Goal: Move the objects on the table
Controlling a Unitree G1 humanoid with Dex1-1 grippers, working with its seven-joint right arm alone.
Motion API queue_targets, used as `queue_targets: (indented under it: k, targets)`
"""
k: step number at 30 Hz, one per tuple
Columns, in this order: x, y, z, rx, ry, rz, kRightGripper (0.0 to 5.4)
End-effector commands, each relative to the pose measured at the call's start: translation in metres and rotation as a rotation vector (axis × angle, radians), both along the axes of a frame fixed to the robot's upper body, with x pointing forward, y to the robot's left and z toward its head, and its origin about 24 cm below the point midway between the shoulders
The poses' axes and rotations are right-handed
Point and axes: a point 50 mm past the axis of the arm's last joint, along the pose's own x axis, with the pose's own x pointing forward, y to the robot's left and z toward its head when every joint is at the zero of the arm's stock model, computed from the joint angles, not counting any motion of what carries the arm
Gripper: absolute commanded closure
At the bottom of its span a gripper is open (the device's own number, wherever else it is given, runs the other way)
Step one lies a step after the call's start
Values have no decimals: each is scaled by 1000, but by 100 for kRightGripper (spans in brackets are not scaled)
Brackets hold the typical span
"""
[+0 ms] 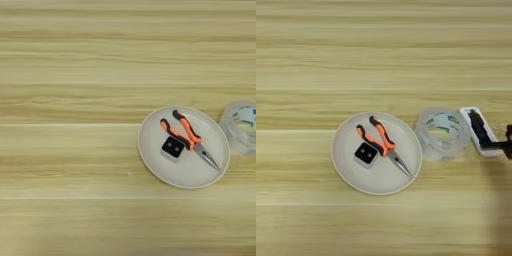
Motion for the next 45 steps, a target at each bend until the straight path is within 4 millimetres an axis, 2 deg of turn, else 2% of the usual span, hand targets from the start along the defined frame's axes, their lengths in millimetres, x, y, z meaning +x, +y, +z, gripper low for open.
queue_targets:
  k: [1,13,23,29,35,45]
  targets:
    - [6,22,30,-51,-122,92,2]
    - [13,93,27,44,-165,358,2]
    - [6,157,9,284,-213,430,2]
    - [2,164,-4,66,-144,476,2]
    - [1,159,-17,5,-55,511,2]
    - [-9,169,-30,132,70,615,2]
